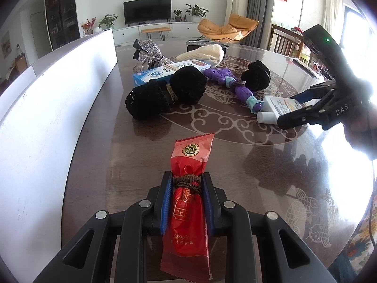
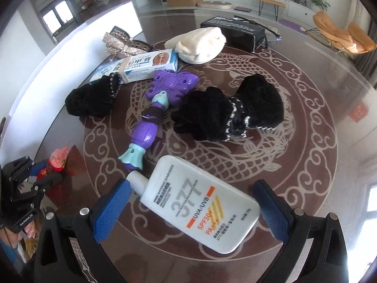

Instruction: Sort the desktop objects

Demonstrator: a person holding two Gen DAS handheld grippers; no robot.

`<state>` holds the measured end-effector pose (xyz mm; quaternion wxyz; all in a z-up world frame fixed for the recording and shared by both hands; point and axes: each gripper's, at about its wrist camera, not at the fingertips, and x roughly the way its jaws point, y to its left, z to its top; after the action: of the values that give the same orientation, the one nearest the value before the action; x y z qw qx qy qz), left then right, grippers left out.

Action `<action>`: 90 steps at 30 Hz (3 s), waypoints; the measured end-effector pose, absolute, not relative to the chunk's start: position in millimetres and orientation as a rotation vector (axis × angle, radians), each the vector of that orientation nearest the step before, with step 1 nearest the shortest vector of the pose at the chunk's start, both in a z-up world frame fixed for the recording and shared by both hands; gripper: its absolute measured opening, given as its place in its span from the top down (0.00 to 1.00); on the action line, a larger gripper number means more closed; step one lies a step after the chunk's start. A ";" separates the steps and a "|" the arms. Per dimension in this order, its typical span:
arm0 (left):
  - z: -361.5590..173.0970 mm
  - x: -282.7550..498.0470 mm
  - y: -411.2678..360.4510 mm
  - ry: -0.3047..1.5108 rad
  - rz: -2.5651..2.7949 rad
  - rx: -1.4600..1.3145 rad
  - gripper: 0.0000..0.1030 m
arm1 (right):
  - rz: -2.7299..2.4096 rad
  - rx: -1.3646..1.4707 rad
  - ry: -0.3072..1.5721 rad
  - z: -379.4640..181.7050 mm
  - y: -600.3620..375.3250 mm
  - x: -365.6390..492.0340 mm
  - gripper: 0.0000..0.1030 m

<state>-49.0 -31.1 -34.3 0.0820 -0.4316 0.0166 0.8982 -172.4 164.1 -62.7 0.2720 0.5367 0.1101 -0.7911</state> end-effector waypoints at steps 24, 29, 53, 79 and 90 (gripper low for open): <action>-8.1 -16.9 -53.8 -0.180 2.690 -1.173 0.77 | -2.053 1.454 0.535 -30.4 122.7 -138.2 0.50; 50.6 0.5 -86.5 -0.287 2.746 -1.018 0.77 | -2.115 1.356 0.410 27.8 109.9 -124.0 0.50; 42.4 -2.2 -303.4 -0.427 3.111 -1.341 0.12 | -1.958 1.108 0.194 45.3 -199.2 -56.2 0.19; -22.3 -68.5 15.9 0.024 2.640 -1.243 0.00 | -2.648 1.343 0.087 -67.5 233.2 -66.9 0.00; -40.1 -125.7 2.4 -0.057 2.574 -1.389 0.00 | -2.673 1.367 0.129 -70.5 221.9 -71.6 0.00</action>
<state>-125.7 2.4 -40.1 0.1081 -0.4720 -0.0193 0.8747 -71.6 221.9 -70.5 0.0685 0.4538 0.0430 -0.8874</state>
